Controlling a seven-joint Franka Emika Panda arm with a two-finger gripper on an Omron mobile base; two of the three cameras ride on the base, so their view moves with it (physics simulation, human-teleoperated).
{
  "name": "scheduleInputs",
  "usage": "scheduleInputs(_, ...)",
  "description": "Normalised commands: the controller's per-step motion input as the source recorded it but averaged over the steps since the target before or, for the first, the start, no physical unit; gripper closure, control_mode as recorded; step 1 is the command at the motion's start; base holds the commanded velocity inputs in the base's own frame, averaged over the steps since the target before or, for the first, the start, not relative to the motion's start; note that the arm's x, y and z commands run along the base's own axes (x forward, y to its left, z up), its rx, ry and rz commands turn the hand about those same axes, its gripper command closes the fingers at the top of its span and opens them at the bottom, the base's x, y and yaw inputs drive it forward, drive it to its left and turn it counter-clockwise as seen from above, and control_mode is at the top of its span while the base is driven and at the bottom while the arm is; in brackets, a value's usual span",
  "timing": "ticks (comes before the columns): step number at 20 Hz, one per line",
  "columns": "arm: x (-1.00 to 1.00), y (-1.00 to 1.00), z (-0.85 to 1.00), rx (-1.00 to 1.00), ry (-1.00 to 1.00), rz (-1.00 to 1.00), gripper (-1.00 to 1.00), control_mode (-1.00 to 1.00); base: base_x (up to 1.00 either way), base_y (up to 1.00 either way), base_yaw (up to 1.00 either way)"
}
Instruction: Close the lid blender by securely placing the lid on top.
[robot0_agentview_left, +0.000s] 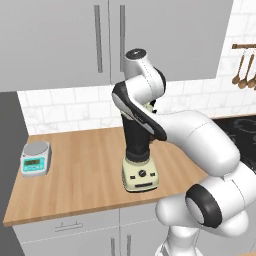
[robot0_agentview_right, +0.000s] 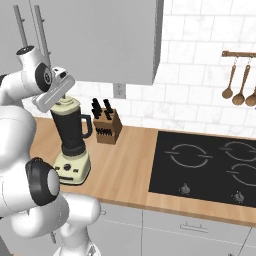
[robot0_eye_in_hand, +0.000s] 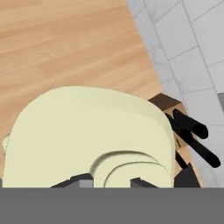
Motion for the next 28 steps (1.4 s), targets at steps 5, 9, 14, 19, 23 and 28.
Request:
scheduleInputs(5,0.05,0.44,-0.54,0.0,0.0,0.02,1.0,-1.0,0.0,0.0,0.0)
scheduleInputs(9,-0.03,-0.12,-0.56,-0.07,-0.05,0.0,1.0,-1.0,0.0,0.0,0.0)
scheduleInputs(14,0.0,-0.4,-0.3,-0.1,-0.02,0.0,1.0,-1.0,0.0,0.0,0.0)
scheduleInputs(19,0.12,-0.27,-0.27,-0.06,-0.03,0.0,1.0,-1.0,0.0,0.0,0.0)
scheduleInputs(23,0.09,-0.04,-0.59,0.0,0.0,0.0,1.0,-1.0,0.0,0.0,0.0)
scheduleInputs(28,0.19,0.0,-0.44,-0.09,-0.09,0.0,1.0,-1.0,0.0,0.0,0.0)
